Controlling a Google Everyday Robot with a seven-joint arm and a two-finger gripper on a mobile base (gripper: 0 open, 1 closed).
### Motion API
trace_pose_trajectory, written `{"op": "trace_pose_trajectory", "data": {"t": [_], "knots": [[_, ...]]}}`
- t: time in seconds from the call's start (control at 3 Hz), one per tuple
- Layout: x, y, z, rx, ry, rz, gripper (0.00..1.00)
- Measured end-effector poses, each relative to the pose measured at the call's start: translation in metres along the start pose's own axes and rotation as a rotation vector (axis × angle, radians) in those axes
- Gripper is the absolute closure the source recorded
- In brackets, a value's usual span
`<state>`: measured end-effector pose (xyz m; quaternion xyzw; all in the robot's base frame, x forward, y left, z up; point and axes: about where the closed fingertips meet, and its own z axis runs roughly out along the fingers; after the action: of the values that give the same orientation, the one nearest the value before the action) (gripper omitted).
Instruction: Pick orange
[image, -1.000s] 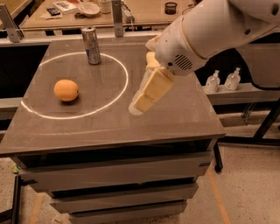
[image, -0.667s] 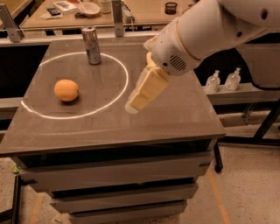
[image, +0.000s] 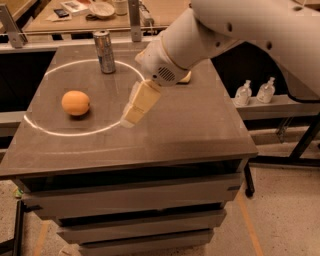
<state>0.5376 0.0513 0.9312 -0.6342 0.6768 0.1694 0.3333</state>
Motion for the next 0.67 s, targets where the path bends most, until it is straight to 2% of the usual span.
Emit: {"op": "trace_pose_trajectory", "data": {"t": [0.67], "knots": [[-0.030, -0.018, 0.071, -0.103, -0.124, -0.082, 0.00]]}}
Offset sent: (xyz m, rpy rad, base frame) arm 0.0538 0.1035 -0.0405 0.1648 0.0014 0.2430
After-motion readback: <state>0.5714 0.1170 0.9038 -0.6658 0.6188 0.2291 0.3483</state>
